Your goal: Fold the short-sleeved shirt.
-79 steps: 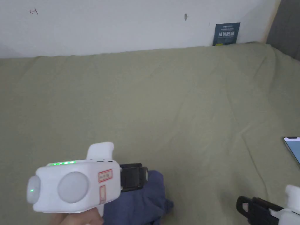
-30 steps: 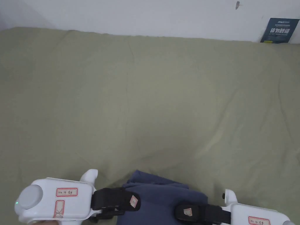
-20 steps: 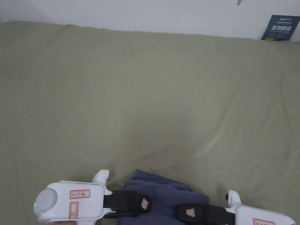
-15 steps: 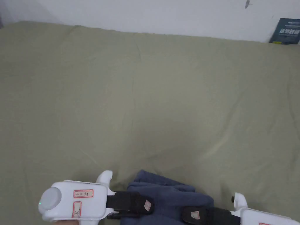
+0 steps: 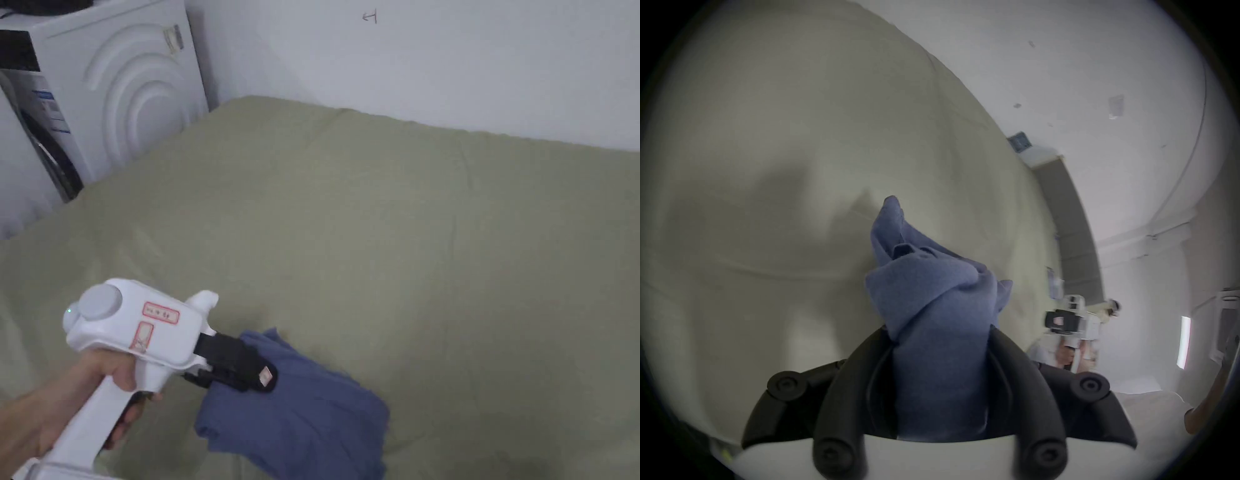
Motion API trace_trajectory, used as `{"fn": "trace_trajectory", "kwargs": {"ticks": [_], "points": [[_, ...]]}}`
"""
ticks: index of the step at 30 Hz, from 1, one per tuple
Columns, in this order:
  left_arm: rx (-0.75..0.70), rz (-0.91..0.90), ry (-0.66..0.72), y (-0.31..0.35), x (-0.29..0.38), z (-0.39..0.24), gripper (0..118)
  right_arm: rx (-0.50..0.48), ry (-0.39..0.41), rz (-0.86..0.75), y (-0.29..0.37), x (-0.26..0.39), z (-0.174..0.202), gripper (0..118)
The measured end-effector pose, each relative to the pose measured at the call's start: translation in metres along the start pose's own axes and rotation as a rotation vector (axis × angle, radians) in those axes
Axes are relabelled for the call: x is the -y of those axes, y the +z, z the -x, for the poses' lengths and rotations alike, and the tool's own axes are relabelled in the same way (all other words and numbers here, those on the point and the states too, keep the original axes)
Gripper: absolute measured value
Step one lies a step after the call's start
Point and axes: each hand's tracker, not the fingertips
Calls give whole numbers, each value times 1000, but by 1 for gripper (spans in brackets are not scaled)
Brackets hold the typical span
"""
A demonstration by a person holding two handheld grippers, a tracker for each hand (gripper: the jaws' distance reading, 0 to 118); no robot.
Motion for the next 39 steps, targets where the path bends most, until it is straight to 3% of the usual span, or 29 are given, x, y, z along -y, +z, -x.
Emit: {"fn": "trace_trajectory", "kwargs": {"ticks": [9, 12, 13, 15, 22, 23, 24, 25, 26, 27, 29, 31, 33, 37, 39], "points": [[-83, 38, 18, 46, -59, 59, 31, 86, -6, -51, 2, -13, 4, 1], [-60, 49, 6, 38, -63, 62, 49, 98, 1, -53, -1, -15, 7, 1], [-75, 53, -7, 37, -64, 63, 49, 99, -5, -57, -2, -15, 8, 1], [-113, 75, -20, 40, -60, 63, 117, 98, -6, -54, -2, -14, 10, 1], [-306, -148, -25, 92, -37, 23, 117, 94, 57, -59, 11, -11, 23, 1], [-323, -229, -18, 96, -25, 9, 115, 91, 73, -73, 15, -9, 27, 1], [-304, -244, -32, 94, -15, -8, 91, 96, 95, -85, 19, -8, 31, 1], [-291, -299, -56, 91, -7, -22, 39, 125, 131, -111, 24, -8, 37, 1], [-318, -337, -87, 79, 6, -46, 0, 178, 173, -140, 30, -7, 43, 1], [-395, -364, -159, 65, 24, -77, 0, 248, 225, -164, 35, -7, 53, 1], [-378, -381, -171, 32, 54, -133, 0, 388, 328, -217, 44, -6, 72, 1], [-193, -494, -139, 7, 84, -183, 0, 489, 445, -299, 55, -5, 96, 1], [-144, -559, -192, -18, 101, -221, 0, 607, 539, -381, 66, -3, 121, 1], [-315, -777, -431, -56, 164, -329, 0, 747, 721, -533, 82, 10, 163, 1], [-292, -816, -509, -63, 181, -367, 0, 811, 795, -598, 88, 19, 181, 1]]}}
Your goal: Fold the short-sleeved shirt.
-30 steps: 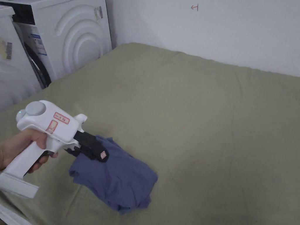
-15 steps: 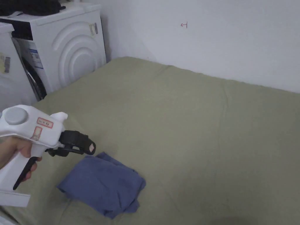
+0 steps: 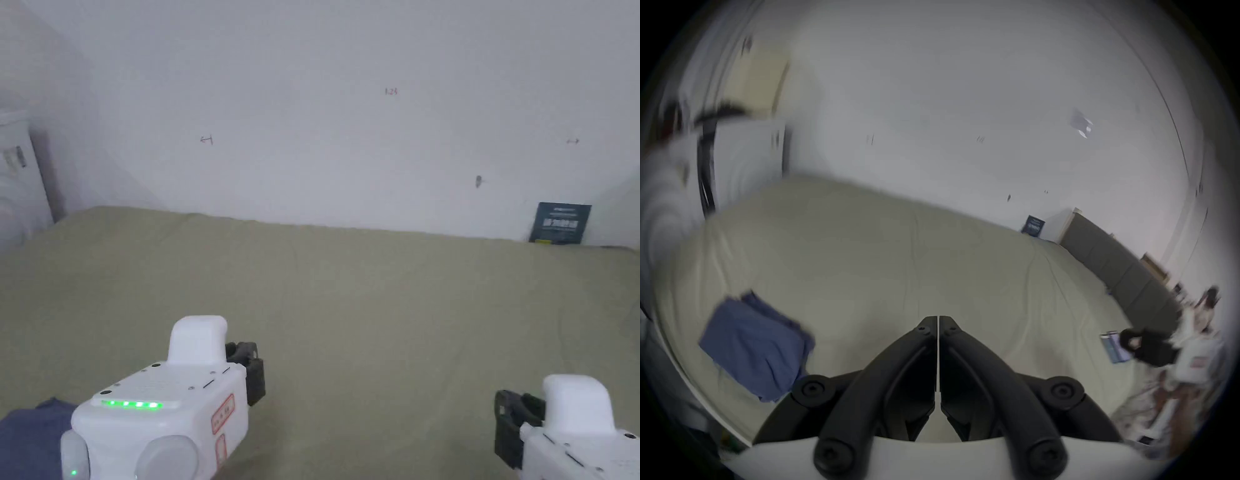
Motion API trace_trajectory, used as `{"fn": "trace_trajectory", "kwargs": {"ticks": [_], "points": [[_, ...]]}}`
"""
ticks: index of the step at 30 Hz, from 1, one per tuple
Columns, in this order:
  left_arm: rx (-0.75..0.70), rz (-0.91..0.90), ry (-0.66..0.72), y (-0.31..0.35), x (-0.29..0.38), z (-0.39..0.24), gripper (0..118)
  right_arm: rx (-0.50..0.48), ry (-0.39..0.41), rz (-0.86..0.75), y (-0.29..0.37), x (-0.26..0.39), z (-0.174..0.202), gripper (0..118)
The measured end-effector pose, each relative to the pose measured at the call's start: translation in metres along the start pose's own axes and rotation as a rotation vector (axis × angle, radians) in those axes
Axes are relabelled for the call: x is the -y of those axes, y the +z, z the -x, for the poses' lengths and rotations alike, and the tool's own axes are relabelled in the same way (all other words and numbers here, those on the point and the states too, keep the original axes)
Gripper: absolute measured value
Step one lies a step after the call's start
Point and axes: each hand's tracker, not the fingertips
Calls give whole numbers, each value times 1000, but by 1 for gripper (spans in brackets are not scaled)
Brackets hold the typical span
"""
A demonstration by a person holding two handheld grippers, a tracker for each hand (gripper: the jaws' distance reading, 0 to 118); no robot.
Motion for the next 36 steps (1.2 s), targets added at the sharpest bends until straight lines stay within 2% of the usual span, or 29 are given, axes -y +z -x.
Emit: {"fn": "trace_trajectory", "kwargs": {"ticks": [3, 5, 7, 10, 14, 24, 25, 26, 27, 28, 29, 30, 31, 32, 34, 36], "points": [[-38, -72, -127, 8, -7, -32, 0, 17, 6, -71, 15, -11, 3, 1], [-48, -78, -167, 8, -16, -49, 0, 25, -22, -90, 24, -17, 3, 1], [-39, -104, -156, 16, -19, -46, 0, 30, -61, -129, 31, -21, -3, 1], [-59, -154, -169, 26, -17, -42, 0, 74, -36, -170, 42, -24, -3, 1], [-68, -145, -154, 31, -10, -32, 0, 96, -44, -183, 39, -20, -15, 1], [-109, -181, -129, 36, -15, -19, 2, 98, -29, -187, 36, -22, -16, 2], [-112, -185, -130, 36, -15, -18, 6, 94, -31, -187, 36, -22, -16, 3], [-111, -182, -127, 38, -15, -19, 16, 92, -29, -190, 36, -21, -16, 6], [-110, -180, -122, 37, -15, -17, 56, 87, -24, -194, 37, -22, -14, 26], [-103, -180, -117, 37, -15, -15, 105, 86, -22, -194, 37, -23, -13, 59], [-100, -177, -114, 36, -16, -15, 118, 88, -23, -189, 36, -23, -13, 100], [-101, -135, -116, 34, -16, -15, 118, 102, -23, -174, 34, -24, -12, 118], [-199, -184, -115, 45, -18, -11, 118, 99, -24, -170, 30, -23, -14, 118], [-92, -204, -144, 44, -20, -16, 118, 122, -47, -169, 34, -19, -15, 118], [-153, -191, -174, 44, -8, -22, 118, 116, -38, -188, 34, -28, -21, 118], [-134, -189, -168, 44, -6, -19, 118, 111, -44, -177, 34, -31, -23, 118]]}}
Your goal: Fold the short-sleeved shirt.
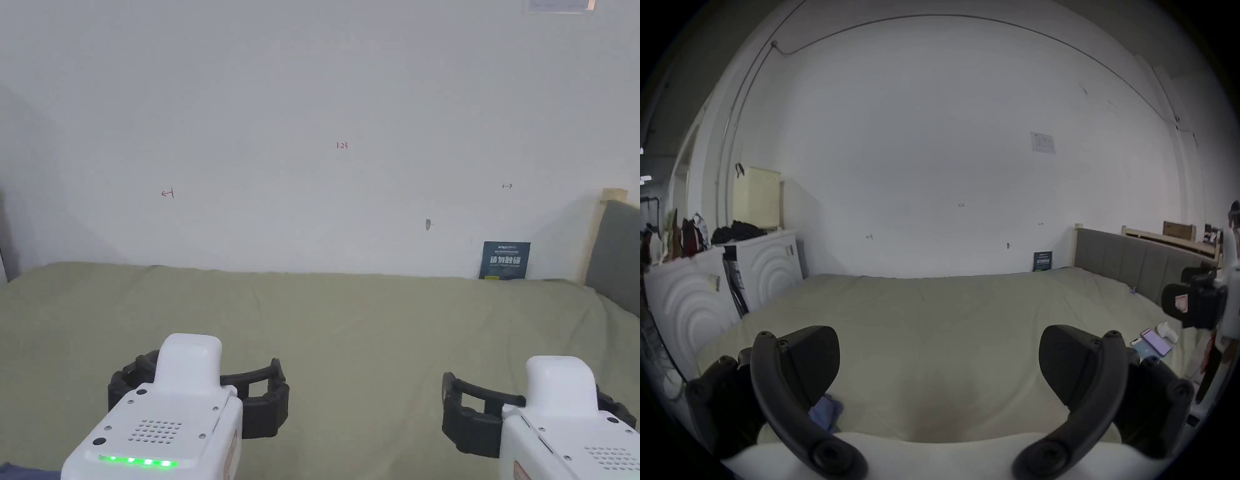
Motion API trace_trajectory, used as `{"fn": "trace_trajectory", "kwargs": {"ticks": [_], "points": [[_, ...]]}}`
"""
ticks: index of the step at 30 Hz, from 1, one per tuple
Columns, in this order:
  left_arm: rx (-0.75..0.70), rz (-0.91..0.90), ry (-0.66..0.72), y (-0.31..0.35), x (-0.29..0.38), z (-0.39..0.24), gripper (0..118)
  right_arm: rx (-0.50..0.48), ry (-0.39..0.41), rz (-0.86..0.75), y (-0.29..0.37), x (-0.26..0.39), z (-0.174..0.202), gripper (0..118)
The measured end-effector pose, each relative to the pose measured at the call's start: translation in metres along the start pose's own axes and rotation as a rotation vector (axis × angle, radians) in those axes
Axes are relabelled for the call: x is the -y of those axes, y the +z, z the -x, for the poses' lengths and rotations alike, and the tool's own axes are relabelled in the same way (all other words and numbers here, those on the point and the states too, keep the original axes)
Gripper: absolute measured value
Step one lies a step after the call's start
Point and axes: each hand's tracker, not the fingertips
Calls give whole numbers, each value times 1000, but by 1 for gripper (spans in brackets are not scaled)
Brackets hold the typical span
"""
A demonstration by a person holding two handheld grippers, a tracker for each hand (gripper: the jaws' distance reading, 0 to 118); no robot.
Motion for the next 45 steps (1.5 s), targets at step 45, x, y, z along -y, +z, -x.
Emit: {"fn": "trace_trajectory", "kwargs": {"ticks": [45], "points": [[126, 178, 72, 0, -33, 0, 118, 3, 28, -26, -4, 0, 11, 118]]}}
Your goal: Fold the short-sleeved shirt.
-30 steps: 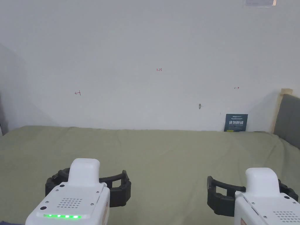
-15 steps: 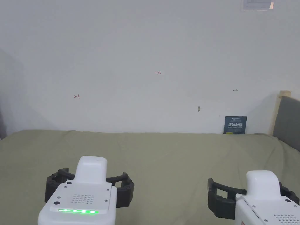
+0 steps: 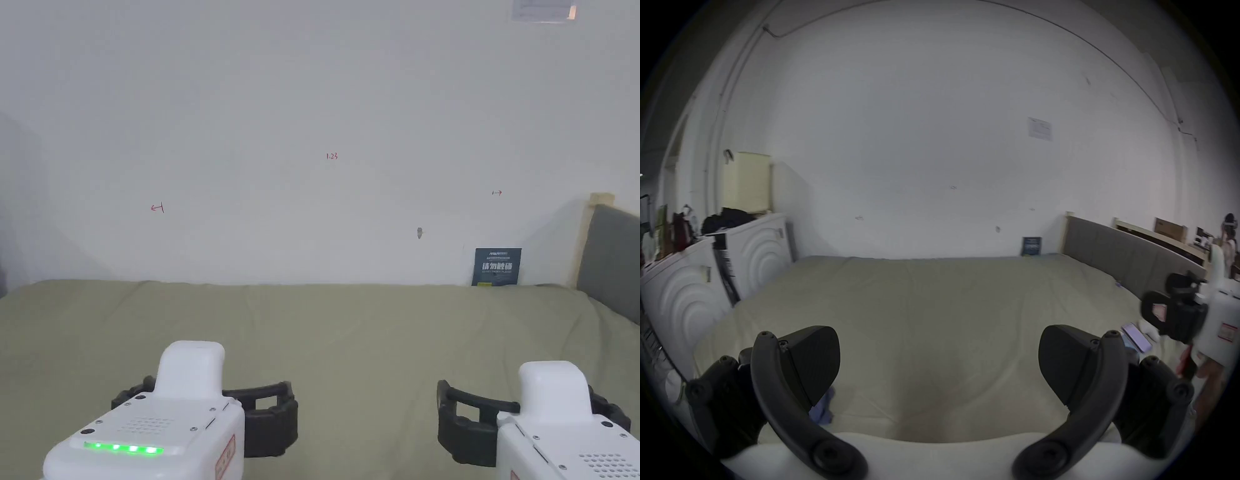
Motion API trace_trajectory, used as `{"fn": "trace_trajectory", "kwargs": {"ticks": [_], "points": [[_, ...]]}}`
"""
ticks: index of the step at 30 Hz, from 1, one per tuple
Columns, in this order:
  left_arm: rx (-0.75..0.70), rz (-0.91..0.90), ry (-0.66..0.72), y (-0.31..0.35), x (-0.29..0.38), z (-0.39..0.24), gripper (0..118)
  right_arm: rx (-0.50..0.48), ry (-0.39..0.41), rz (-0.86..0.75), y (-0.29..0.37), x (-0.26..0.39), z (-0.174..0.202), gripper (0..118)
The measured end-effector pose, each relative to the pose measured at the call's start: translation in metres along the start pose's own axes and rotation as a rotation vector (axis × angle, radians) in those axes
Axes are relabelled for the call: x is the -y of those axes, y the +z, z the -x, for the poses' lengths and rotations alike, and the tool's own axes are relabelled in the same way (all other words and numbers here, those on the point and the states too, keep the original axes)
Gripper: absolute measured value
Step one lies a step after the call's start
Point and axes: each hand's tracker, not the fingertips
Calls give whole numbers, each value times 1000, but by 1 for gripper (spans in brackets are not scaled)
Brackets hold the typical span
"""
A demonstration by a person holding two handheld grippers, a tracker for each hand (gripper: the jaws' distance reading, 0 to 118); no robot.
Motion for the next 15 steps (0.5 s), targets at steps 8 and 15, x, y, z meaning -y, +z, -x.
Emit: {"fn": "trace_trajectory", "kwargs": {"ticks": [8, 15], "points": [[-89, -113, 17, 1, 10, 7, 118, -5, 21, 4, 3, 1, 7, 118], [-98, -145, -49, 7, 15, 3, 118, -3, 16, 0, 3, 0, 6, 118]]}}
